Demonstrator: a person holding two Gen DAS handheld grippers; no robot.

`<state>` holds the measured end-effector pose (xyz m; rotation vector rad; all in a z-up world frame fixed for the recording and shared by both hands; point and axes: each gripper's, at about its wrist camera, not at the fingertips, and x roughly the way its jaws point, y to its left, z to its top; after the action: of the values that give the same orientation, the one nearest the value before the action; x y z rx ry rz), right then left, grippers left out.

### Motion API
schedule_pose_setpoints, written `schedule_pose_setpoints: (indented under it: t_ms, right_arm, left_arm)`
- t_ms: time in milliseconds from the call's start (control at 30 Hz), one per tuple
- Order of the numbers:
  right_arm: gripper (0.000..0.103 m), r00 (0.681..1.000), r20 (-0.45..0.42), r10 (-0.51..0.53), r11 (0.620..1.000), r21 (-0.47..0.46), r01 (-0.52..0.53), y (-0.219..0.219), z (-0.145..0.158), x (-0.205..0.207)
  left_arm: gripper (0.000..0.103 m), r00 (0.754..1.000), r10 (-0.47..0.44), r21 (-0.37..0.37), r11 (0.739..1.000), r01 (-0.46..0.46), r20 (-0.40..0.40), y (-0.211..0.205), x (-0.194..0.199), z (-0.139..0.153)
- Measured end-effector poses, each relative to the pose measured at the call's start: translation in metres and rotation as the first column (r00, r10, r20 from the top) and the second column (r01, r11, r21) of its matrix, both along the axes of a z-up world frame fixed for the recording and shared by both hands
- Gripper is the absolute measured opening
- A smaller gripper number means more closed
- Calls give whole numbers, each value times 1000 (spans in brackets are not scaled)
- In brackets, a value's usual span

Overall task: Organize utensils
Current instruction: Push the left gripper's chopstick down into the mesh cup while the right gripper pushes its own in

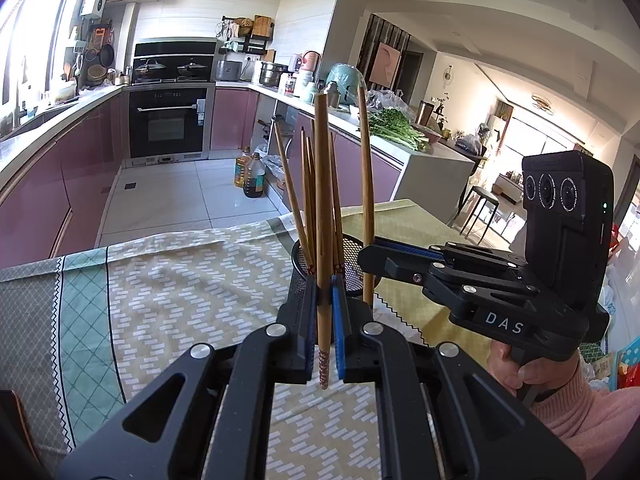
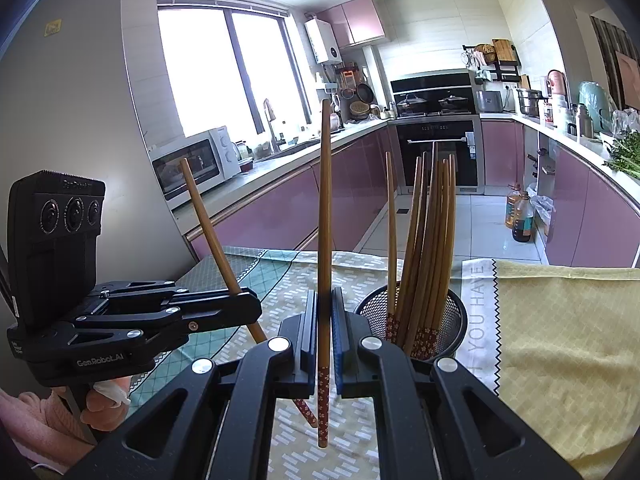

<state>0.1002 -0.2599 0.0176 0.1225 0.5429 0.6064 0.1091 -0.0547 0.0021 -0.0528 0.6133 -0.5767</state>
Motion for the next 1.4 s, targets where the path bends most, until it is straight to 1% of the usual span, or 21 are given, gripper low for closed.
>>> schedule_pose_setpoints:
  t_ms: [567,1000,1400]
  right_arm:
    - [6,1000,6,3,1000,-1,-3,3,2,1]
    - [6,1000,20,2,1000,-1,-2,7,12,3]
    - [6,1000,24,3,1000,0,-3,4,10,1]
  left_arm:
    - [8,1000,-7,1,1000,7,16,-5,2,4]
    - [8,1000,-9,1,1000,9,27,-7,4,7]
    - [8,999,-17,4,1000,17,40,-10,6,12]
